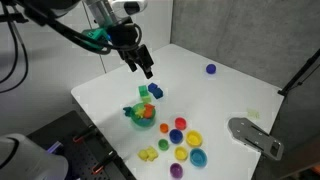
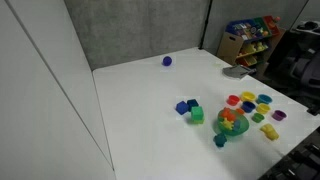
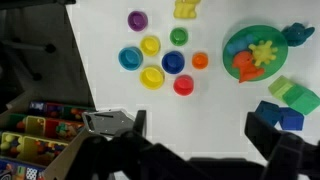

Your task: Put the light-blue cup in the yellow one, then place the yellow toy in the bowl

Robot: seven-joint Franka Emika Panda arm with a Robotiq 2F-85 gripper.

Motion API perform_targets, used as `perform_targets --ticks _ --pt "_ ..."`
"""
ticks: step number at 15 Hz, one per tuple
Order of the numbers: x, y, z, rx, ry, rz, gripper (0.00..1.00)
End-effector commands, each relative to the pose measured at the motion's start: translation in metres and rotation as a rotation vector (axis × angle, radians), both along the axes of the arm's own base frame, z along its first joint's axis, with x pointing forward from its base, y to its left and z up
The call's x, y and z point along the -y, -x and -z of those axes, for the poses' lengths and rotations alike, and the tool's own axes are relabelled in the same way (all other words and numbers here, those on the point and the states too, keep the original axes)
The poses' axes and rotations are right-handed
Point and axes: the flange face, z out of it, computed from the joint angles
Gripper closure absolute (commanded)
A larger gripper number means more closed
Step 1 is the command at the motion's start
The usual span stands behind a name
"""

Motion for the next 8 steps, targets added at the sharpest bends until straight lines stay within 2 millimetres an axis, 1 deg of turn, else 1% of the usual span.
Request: perform_targets --ticks 1,6,8 --pt "0.000 0.000 -0.001 -0.001 0.000 0.000 0.00" --pt "0.000 0.000 -0.001 -0.001 0.000 0.000 0.00" --pt "-0.001 -0.016 0.004 -0.011 -0.009 0.018 0.00"
